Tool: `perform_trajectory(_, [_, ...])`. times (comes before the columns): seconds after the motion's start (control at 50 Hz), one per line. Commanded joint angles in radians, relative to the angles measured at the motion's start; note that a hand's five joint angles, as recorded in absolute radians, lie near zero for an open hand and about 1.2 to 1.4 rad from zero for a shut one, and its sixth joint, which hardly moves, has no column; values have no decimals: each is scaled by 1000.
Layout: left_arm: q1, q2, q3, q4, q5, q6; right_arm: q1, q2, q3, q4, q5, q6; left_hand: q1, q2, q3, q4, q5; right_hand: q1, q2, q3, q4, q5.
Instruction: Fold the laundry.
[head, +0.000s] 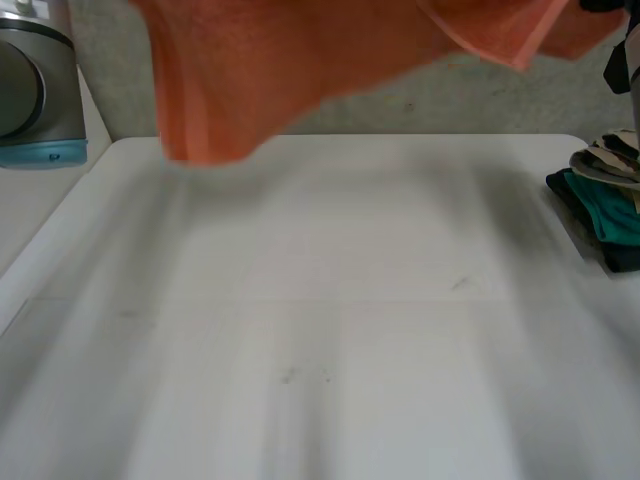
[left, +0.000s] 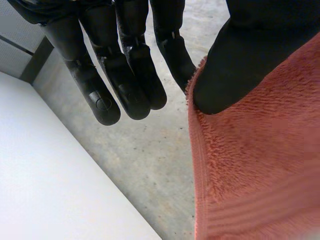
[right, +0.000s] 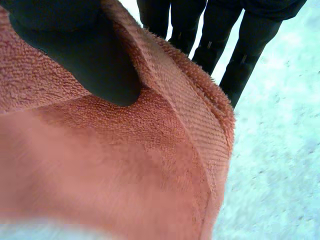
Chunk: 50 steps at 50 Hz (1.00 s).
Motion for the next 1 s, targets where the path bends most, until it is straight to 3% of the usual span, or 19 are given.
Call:
perform_trajectory(0.02, [0, 106, -333, -11, 88, -9, -52, 65, 1, 373, -174, -29, 237, 196, 201, 195, 246, 295, 220, 208, 197, 206])
perform_trajectory(0.12, [-20, 117, -577, -14, 129, -15, -57, 163, 6, 520, -199, -156, 237, 196, 201, 195, 246, 295, 220, 208, 197, 206])
perform_trajectory(0.26, [-83, 91, -743, -16, 134, -15, -54, 356, 20, 560, -133, -352, 237, 196, 201, 195, 246, 295, 220, 208, 197, 206])
perform_trajectory(0.28, [-93, 77, -763, -14, 134, -15, -54, 370, 20, 561, -119, -368, 237, 196, 201, 195, 246, 198, 122, 110, 100, 108])
perform_trajectory(0.3, [-98, 69, -767, -14, 134, -15, -52, 381, 21, 561, -108, -383, 237, 196, 201, 195, 246, -85, -160, -173, -183, -175])
perform_trajectory(0.34, [-106, 54, -772, -16, 131, -17, -44, 384, 42, 561, -88, -430, 237, 196, 201, 195, 246, -926, -1001, -1014, -1024, -1016])
perform_trajectory(0.44, [-115, 63, -772, -16, 129, -17, -54, 259, 173, 485, -97, -461, 237, 196, 201, 195, 246, -926, -1001, -1014, -1024, -1016])
perform_trajectory(0.52, [-112, 85, -772, -18, 129, -18, -67, 67, 372, 328, -149, -510, 237, 196, 201, 195, 246, -926, -1001, -1014, -1024, -1016])
perform_trajectory(0.62, [-106, 123, -775, -19, 129, -25, -101, -164, 681, 134, -295, -677, 237, 196, 201, 195, 246, -926, -1001, -1014, -1024, -1016])
perform_trajectory(0.7, [-104, 138, -777, -19, 129, -57, -124, -260, 876, 22, -401, -806, 237, 196, 201, 195, 246, -926, -1001, -1014, -1024, -1016])
perform_trajectory(0.86, [-96, 137, -777, -19, 131, -106, -191, -271, 1102, -65, -493, -1099, 237, 196, 201, 195, 246, -831, -906, -919, -929, -921])
perform_trajectory(0.92, [-92, 137, -777, -19, 129, -107, -219, -271, 1132, -51, -482, -1122, 237, 196, 201, 195, 246, -673, -748, -761, -771, -762])
perform_trajectory(1.0, [-83, 137, -789, -19, 131, -107, -233, -266, 1164, -8, -494, -1123, 237, 196, 201, 195, 246, -646, -721, -734, -744, -735])
